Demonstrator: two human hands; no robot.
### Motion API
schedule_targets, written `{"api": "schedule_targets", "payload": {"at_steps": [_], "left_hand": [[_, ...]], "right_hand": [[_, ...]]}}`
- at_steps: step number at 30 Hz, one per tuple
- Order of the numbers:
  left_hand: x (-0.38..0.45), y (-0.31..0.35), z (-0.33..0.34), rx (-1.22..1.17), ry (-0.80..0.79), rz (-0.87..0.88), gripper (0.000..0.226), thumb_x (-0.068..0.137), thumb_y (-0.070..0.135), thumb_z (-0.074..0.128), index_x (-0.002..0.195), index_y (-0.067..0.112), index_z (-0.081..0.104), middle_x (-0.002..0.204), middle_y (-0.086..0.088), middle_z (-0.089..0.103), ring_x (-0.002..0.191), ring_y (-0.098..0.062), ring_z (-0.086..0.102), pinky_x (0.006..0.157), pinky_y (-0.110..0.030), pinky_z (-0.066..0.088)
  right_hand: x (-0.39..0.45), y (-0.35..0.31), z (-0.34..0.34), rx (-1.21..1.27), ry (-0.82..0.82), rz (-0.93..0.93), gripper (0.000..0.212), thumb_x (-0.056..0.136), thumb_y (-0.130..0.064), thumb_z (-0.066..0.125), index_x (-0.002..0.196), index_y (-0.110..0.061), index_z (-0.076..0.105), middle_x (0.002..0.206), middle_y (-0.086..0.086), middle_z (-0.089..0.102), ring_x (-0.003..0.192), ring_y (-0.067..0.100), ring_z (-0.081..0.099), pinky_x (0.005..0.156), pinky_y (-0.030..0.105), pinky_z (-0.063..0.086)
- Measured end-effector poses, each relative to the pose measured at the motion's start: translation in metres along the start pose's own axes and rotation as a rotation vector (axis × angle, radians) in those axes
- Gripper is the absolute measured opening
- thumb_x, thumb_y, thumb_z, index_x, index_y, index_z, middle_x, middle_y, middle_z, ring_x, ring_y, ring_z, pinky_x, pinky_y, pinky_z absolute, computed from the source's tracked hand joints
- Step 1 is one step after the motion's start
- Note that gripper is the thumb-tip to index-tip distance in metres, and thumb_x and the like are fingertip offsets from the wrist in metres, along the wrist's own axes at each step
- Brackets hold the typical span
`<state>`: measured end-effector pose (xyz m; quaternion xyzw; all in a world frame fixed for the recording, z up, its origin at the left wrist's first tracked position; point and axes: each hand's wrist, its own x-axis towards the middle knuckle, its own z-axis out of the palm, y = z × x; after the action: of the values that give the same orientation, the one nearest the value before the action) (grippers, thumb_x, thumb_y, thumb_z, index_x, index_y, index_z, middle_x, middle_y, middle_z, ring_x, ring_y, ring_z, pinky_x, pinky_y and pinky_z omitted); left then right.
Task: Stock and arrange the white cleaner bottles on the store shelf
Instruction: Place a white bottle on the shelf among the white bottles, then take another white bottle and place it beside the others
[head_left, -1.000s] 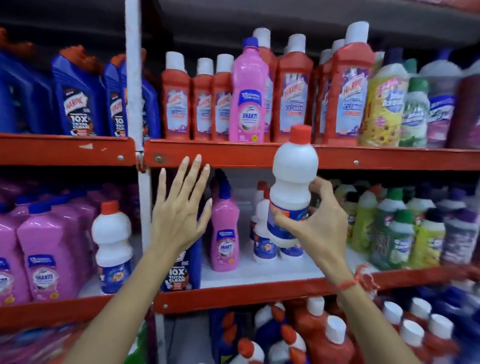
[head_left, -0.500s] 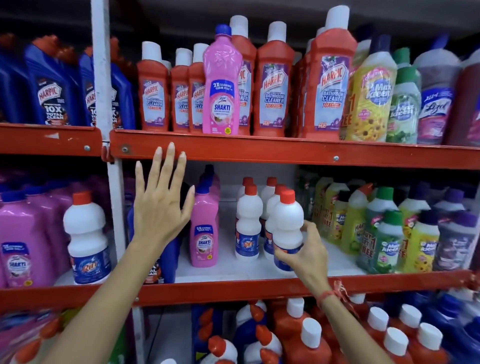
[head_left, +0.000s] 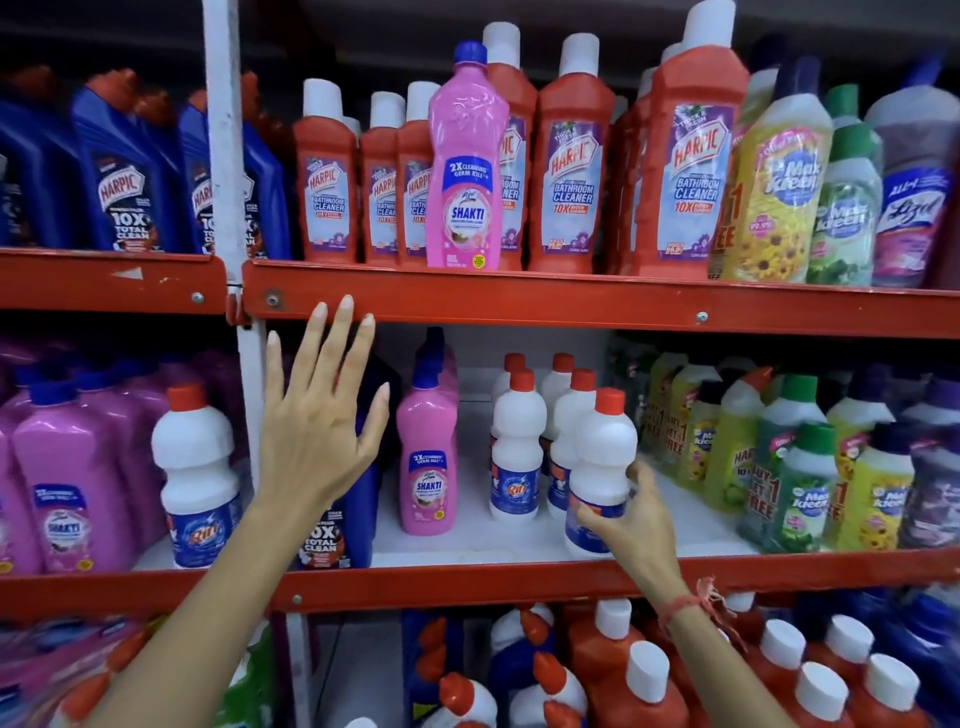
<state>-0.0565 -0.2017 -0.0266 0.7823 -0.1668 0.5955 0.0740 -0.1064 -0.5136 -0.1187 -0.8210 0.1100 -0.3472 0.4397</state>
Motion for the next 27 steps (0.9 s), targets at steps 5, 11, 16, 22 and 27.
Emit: {"api": "schedule_targets", "payload": {"at_steps": [5,11,16,22,27], "left_hand": [[-0.008,-0.044,-0.020,0.016,0.014,-0.024,0.061,0.099,0.036,0.040,0.154,0.011,0.030,0.164,-0.009,0.025,0.153,-0.026,0.020,0.123,-0.057,0.015],[-0.007,-0.104,-0.038,0.033,0.004,-0.024,0.062,0.100,0.038,0.038,0.155,0.012,0.027,0.165,-0.009,0.023,0.154,-0.026,0.018,0.124,-0.056,0.011],[-0.005,-0.148,-0.046,0.024,0.011,-0.019,0.060,0.101,0.038,0.036,0.155,0.013,0.028,0.165,-0.009,0.023,0.153,-0.026,0.019,0.124,-0.057,0.012],[-0.004,-0.185,-0.044,-0.010,-0.029,-0.023,0.061,0.100,0.037,0.036,0.156,0.015,0.026,0.165,-0.007,0.022,0.154,-0.024,0.018,0.124,-0.056,0.011],[-0.006,-0.200,-0.041,-0.025,-0.111,-0.004,0.063,0.100,0.043,0.031,0.156,0.016,0.024,0.166,-0.005,0.020,0.154,-0.022,0.016,0.124,-0.056,0.010]], "right_hand": [[-0.045,-0.039,0.024,-0.106,0.441,-0.163,0.049,0.075,-0.017,0.078,0.117,-0.010,0.055,0.116,0.013,0.054,0.107,0.029,0.046,0.088,0.029,0.035],[-0.095,-0.105,0.086,0.066,0.353,-0.368,0.012,0.081,-0.018,0.065,0.092,-0.013,0.063,0.087,0.000,0.058,0.081,0.021,0.056,0.074,0.031,0.049],[-0.127,-0.146,0.150,0.196,0.074,-0.405,0.018,0.085,-0.029,0.052,0.096,-0.019,0.063,0.089,-0.004,0.065,0.083,0.012,0.064,0.075,0.029,0.054],[-0.158,-0.200,0.239,0.075,-0.204,-0.369,0.051,0.087,-0.031,0.060,0.135,-0.015,0.051,0.131,-0.001,0.059,0.117,0.013,0.059,0.101,0.028,0.047],[-0.167,-0.237,0.293,-0.121,-0.189,-0.107,0.064,0.086,-0.044,0.064,0.137,-0.012,0.042,0.131,0.005,0.055,0.114,0.024,0.061,0.089,0.033,0.050]]}}
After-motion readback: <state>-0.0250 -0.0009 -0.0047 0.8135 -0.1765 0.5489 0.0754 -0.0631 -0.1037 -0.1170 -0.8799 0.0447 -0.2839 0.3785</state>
